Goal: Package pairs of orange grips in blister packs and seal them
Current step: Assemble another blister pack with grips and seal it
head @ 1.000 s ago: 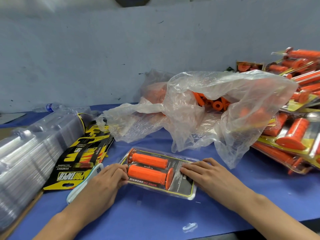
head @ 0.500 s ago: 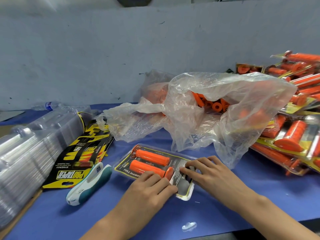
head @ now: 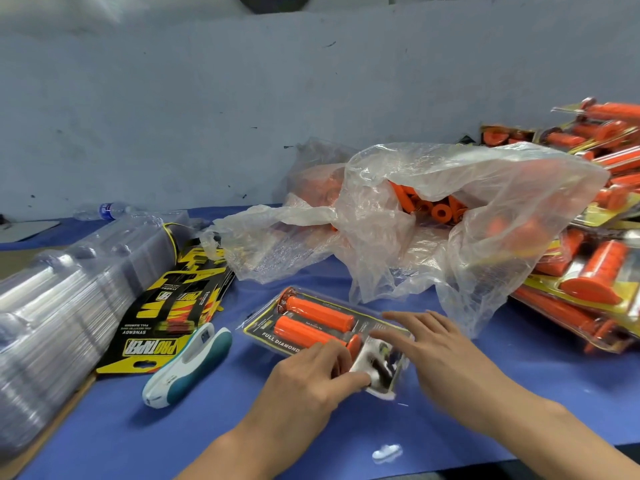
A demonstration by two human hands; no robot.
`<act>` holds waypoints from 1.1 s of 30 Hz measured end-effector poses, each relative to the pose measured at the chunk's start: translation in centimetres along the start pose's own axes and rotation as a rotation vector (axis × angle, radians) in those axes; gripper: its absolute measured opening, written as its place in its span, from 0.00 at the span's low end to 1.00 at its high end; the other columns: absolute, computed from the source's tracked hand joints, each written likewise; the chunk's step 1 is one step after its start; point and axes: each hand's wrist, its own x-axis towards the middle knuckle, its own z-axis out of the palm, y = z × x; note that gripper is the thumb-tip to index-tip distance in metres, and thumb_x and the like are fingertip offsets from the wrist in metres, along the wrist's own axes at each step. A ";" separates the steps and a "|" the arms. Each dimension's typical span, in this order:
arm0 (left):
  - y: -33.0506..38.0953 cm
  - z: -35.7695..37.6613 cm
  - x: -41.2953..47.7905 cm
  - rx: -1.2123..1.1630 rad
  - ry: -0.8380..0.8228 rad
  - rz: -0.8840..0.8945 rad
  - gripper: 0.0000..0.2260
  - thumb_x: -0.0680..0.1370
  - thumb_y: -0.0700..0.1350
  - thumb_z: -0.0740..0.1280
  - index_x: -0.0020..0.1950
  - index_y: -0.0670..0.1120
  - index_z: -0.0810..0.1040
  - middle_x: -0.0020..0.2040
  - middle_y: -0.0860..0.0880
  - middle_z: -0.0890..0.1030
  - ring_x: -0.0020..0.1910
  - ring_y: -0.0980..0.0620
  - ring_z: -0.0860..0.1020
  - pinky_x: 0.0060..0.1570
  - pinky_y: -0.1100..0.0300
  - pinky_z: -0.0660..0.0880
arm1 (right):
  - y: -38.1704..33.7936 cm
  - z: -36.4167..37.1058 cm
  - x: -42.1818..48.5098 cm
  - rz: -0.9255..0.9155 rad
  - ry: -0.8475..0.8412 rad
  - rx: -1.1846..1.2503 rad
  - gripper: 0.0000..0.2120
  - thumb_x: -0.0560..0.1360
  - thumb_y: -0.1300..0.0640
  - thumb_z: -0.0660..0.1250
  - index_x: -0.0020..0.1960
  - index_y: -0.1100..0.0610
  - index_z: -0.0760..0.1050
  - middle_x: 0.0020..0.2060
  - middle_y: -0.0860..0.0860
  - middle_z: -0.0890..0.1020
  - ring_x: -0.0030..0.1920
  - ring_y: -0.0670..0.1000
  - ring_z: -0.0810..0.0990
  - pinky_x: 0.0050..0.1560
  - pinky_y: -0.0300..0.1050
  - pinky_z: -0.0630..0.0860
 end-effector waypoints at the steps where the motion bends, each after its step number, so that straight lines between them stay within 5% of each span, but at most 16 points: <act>1: 0.0 0.0 0.1 0.002 -0.004 -0.008 0.10 0.74 0.40 0.69 0.50 0.54 0.81 0.43 0.53 0.75 0.39 0.53 0.73 0.34 0.63 0.66 | -0.9 -0.3 -0.5 -0.022 0.041 0.092 0.35 0.70 0.64 0.59 0.72 0.38 0.62 0.70 0.40 0.67 0.66 0.46 0.69 0.68 0.45 0.64; 3: 0.0 0.2 0.4 0.011 0.001 -0.007 0.06 0.76 0.41 0.67 0.48 0.52 0.80 0.43 0.53 0.75 0.40 0.53 0.74 0.34 0.61 0.70 | -2.5 -0.6 -1.2 -0.050 0.105 0.224 0.16 0.78 0.49 0.58 0.65 0.39 0.68 0.57 0.35 0.74 0.57 0.40 0.73 0.58 0.39 0.70; 5: 0.0 0.9 0.4 -0.012 0.021 -0.006 0.04 0.80 0.42 0.66 0.46 0.49 0.78 0.44 0.53 0.76 0.40 0.52 0.74 0.37 0.59 0.73 | -3.7 -0.5 -1.4 -0.050 0.113 0.194 0.13 0.76 0.38 0.62 0.58 0.42 0.73 0.48 0.37 0.77 0.50 0.40 0.76 0.51 0.38 0.74; 8: -0.4 1.7 0.0 -0.090 0.049 0.011 0.02 0.82 0.45 0.64 0.50 0.49 0.74 0.47 0.53 0.76 0.43 0.52 0.75 0.44 0.59 0.74 | -3.7 -0.1 -1.0 -0.090 0.225 0.043 0.09 0.68 0.49 0.77 0.41 0.48 0.77 0.36 0.42 0.77 0.36 0.46 0.79 0.36 0.41 0.77; 12: -4.6 1.5 -1.9 0.093 0.069 -0.008 0.07 0.78 0.47 0.65 0.56 0.49 0.73 0.51 0.51 0.79 0.50 0.51 0.76 0.54 0.57 0.71 | -1.6 -0.1 -1.5 -0.025 0.267 0.035 0.09 0.71 0.53 0.76 0.41 0.47 0.75 0.37 0.40 0.77 0.35 0.45 0.78 0.39 0.36 0.71; 16: -8.4 -0.2 -4.5 0.163 0.012 -0.197 0.11 0.78 0.50 0.61 0.51 0.48 0.81 0.48 0.52 0.81 0.47 0.49 0.81 0.50 0.57 0.71 | 0.5 0.2 -1.8 -0.002 0.233 0.001 0.08 0.73 0.53 0.74 0.43 0.46 0.75 0.40 0.39 0.78 0.38 0.47 0.79 0.44 0.38 0.73; 23: -7.5 -1.4 -3.7 0.181 0.034 -0.146 0.12 0.78 0.52 0.62 0.42 0.50 0.82 0.40 0.54 0.78 0.41 0.50 0.79 0.44 0.59 0.70 | -2.0 2.2 -0.4 -0.042 0.395 -0.175 0.22 0.67 0.61 0.71 0.60 0.50 0.74 0.51 0.48 0.78 0.47 0.54 0.78 0.50 0.48 0.71; 28: -5.9 -1.4 -3.1 0.154 0.031 -0.127 0.11 0.79 0.54 0.63 0.42 0.51 0.81 0.39 0.53 0.77 0.39 0.50 0.77 0.37 0.56 0.74 | -6.6 3.3 2.4 -0.159 0.408 -0.177 0.10 0.74 0.53 0.65 0.55 0.49 0.76 0.45 0.48 0.77 0.42 0.54 0.75 0.42 0.51 0.75; 33: -4.7 -1.0 -3.2 0.165 0.013 -0.092 0.12 0.80 0.53 0.63 0.41 0.50 0.80 0.39 0.53 0.76 0.38 0.49 0.76 0.41 0.58 0.70 | -7.7 3.1 3.7 -0.200 0.436 -0.226 0.04 0.74 0.58 0.65 0.42 0.50 0.74 0.39 0.48 0.75 0.37 0.52 0.74 0.37 0.46 0.71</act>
